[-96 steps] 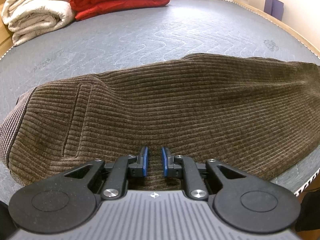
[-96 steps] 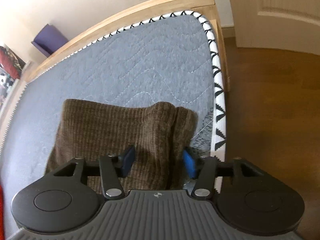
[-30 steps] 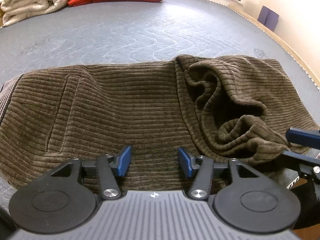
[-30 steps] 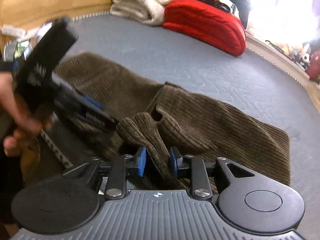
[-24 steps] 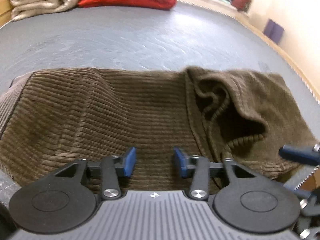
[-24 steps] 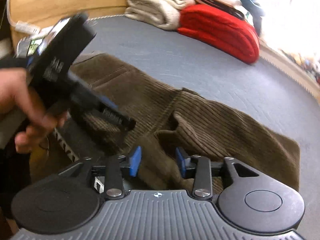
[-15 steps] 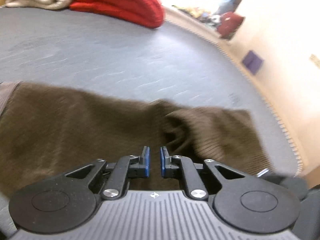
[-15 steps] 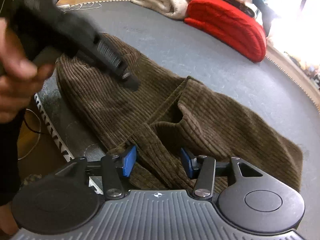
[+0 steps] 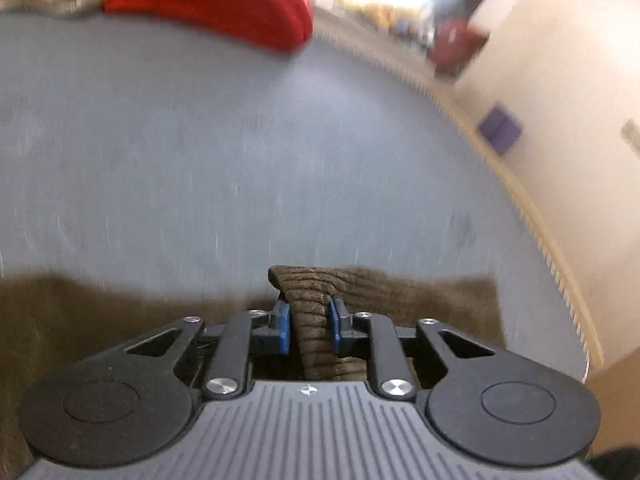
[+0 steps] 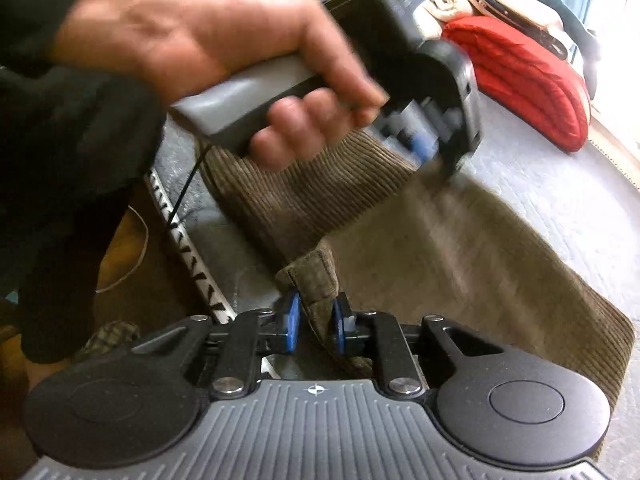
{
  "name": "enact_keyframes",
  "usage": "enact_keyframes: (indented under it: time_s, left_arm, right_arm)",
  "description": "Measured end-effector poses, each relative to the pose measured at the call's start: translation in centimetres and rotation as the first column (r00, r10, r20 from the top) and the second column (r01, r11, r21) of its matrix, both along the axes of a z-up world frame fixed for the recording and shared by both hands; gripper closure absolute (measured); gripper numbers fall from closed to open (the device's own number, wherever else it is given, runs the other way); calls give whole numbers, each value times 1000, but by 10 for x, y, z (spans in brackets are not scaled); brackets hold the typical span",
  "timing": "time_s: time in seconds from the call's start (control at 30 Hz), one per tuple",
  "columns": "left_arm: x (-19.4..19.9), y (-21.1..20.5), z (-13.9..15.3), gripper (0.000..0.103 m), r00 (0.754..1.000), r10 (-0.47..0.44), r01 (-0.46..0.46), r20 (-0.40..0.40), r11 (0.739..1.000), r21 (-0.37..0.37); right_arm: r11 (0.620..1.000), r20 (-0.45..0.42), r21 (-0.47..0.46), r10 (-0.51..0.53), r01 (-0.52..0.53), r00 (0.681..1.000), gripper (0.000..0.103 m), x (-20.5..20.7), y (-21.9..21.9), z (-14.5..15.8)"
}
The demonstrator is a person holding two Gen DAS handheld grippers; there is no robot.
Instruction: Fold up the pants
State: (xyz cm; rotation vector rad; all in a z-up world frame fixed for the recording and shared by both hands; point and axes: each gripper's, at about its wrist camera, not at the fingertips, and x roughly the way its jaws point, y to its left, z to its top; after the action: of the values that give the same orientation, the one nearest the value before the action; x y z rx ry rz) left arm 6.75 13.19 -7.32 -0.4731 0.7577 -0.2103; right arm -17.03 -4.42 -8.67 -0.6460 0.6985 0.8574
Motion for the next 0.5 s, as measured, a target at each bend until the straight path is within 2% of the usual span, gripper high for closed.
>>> enact_keyframes:
  time_s: [0.03,0.07,0.13,0.17,0.2,0.23,0.27,0.3,0.4,0.47,0.5]
  left_arm:
    - [3,1,3,83,1000,18,-19,15,1000,15]
    - [9,-1,2,82,1000,27,-27,9,998,55]
    - [22,-13,-9,67,994,-21,34,-104,991,128]
    - [28,-20,-16,53,980,-49,85,-192,980,181]
    - [27,-22,-17,37,978,-41,89,-206,968,233]
    - [18,-19,-11,34,987,1,41,-159,965,258]
    - [10,-14,-6,32,992,44,-11,-122,968,252]
    - [1,-6,-5,31,990,79,-53,-115,976,211]
    - [-25,15,-16,32,978,126,-122,-165,992,33]
    - [-50,20,-26,32,975,116,-124,-192,992,-30]
    - [-60,18,-30,36,972,102,-115,-210,992,-54]
  right_arm:
    - [1000,-3,10,4,-4,1000,103,0,0,0]
    - [1000,-36,15,12,-11,999,103,3,0,0]
    - [1000,-50,-10,23,-24,998,103,2,2,-5]
    - [999,-45,-36,27,-28,999,103,1,4,-8]
    - [999,-59,-41,21,-23,998,103,3,4,-9]
    - [1000,-80,-26,8,-10,997,103,6,3,-6]
    - [1000,-104,9,-15,16,994,103,10,0,0]
    - [997,-123,54,-49,56,991,102,16,-5,9]
    - [965,-155,167,-177,202,972,91,34,-26,30]
    - [921,-186,222,-283,321,941,69,50,-42,39]
    - [897,-198,237,-332,373,922,66,57,-50,41]
